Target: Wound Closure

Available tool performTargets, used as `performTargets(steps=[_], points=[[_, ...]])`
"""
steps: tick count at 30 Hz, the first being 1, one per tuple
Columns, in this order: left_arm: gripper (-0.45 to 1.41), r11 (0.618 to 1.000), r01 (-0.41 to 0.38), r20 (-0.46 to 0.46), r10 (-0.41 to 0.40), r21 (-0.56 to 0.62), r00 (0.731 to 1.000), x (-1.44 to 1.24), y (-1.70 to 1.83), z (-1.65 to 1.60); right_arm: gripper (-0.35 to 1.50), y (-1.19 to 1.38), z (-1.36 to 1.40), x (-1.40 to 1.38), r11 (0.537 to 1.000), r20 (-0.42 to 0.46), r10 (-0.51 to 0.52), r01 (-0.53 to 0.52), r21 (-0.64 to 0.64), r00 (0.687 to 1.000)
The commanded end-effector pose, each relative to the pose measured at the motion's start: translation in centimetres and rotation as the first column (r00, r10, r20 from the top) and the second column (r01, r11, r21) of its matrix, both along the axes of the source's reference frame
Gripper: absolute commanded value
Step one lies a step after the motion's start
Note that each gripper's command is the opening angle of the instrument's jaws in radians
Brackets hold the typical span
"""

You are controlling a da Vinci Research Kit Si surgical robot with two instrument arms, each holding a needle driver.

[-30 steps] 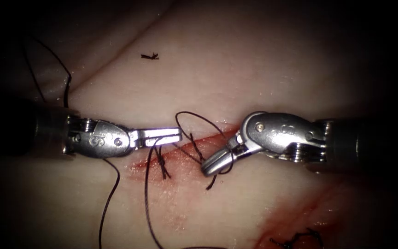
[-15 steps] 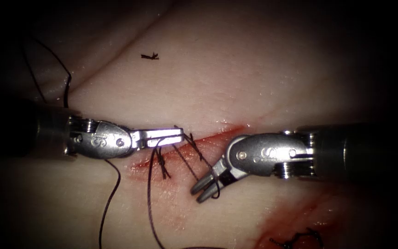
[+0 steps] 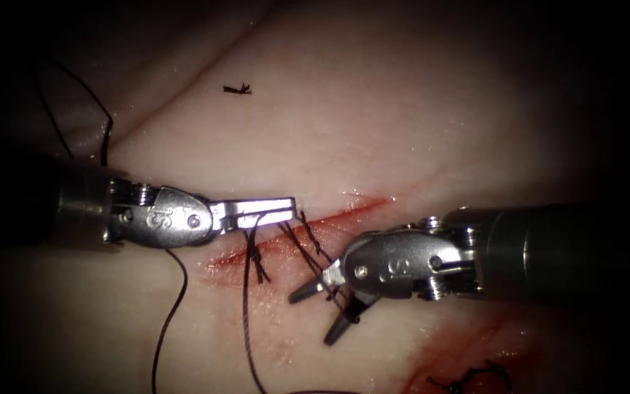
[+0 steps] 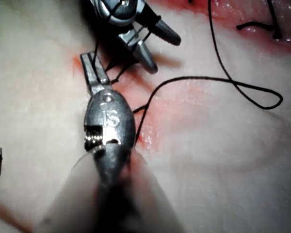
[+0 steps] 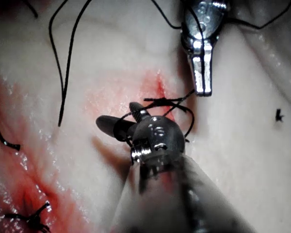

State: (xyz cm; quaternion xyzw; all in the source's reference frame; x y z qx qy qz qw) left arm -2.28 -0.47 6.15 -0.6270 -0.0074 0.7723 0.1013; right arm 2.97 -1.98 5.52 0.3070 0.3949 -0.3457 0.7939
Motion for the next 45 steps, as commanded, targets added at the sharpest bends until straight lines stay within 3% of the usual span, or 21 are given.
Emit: performTargets(steps=[1, 9, 30, 31, 33, 45], points=[[-0.45, 1.0, 0.003, -0.001, -0.003, -0.002, 1.0, -0.05, -0.01, 0.03, 0.41, -0.04, 0.03, 0.08, 1.0, 0.014, -0.008, 0.008, -0.025, 1.0], [-0.45, 1.0, 0.022, 0.004, -0.022, -0.013, 1.0, -0.07, -0.01, -0.07, 0.27, 0.0, 0.06, 0.08, 0.996, 0.045, -0.026, 0.029, -0.088, 0.999], [-0.45, 0.999, 0.025, 0.0, -0.025, -0.02, 1.0, -0.06, -0.1, -0.06, 0.31, 0.03, 0.34, 0.03, 0.972, 0.14, -0.061, 0.09, -0.215, 0.988], [-0.45, 0.999, 0.025, 0.0, -0.025, -0.02, 1.0, -0.06, -0.11, -0.06, 0.19, 0.03, 0.34, 0.03, 0.972, 0.14, -0.061, 0.09, -0.215, 0.988], [-0.45, 0.999, 0.025, 0.001, -0.024, -0.021, 1.0, -0.06, -0.13, -0.07, -0.35, 0.03, 0.34, 0.03, 0.972, 0.139, -0.059, 0.089, -0.217, 0.988], [-0.45, 1.0, 0.014, -0.013, -0.014, -0.027, 1.0, -0.1, -0.4, -0.17, -0.35, 0.14, 0.27, 0.07, 0.976, 0.13, -0.031, 0.059, -0.211, 0.991]])
